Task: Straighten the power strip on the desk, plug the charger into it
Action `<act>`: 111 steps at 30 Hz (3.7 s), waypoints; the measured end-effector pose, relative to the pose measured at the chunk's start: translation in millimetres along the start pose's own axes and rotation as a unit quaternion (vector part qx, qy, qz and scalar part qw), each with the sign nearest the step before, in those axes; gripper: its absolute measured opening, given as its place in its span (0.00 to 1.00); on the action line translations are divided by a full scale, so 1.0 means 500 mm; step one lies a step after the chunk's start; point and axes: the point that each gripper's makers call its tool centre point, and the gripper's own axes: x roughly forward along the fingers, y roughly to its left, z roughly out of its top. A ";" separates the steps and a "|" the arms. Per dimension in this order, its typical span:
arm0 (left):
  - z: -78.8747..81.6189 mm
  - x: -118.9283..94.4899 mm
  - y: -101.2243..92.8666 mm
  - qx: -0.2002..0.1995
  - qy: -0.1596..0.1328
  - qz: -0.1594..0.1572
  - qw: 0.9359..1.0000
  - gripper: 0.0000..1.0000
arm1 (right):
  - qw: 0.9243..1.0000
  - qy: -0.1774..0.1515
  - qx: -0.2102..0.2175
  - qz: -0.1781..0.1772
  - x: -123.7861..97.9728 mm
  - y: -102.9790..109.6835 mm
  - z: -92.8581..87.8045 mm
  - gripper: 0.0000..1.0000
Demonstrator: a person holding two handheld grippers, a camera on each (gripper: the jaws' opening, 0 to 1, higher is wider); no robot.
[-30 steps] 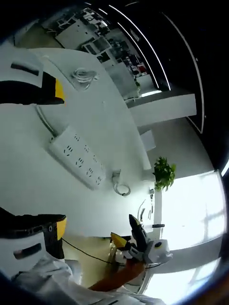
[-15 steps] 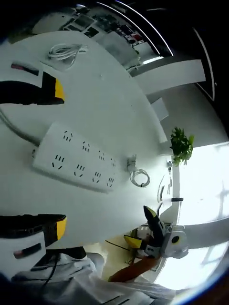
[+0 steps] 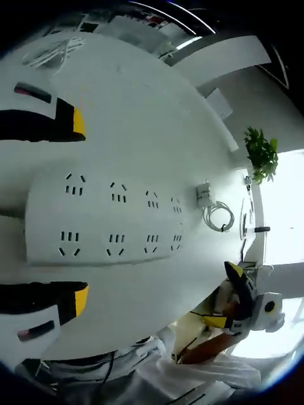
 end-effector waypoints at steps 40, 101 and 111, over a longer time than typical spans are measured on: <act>-0.006 0.008 -0.023 0.042 0.086 -0.052 0.994 0.67 | 0.948 0.133 -0.251 0.143 0.113 -0.009 0.100 0.70; -0.001 0.014 -0.027 -0.007 0.071 -0.041 0.997 0.68 | 0.794 0.365 -0.404 0.272 0.306 -0.026 0.003 0.64; 0.000 0.015 -0.025 -0.012 0.071 -0.039 0.997 0.68 | 0.789 0.365 -0.407 0.279 0.315 -0.036 0.006 0.64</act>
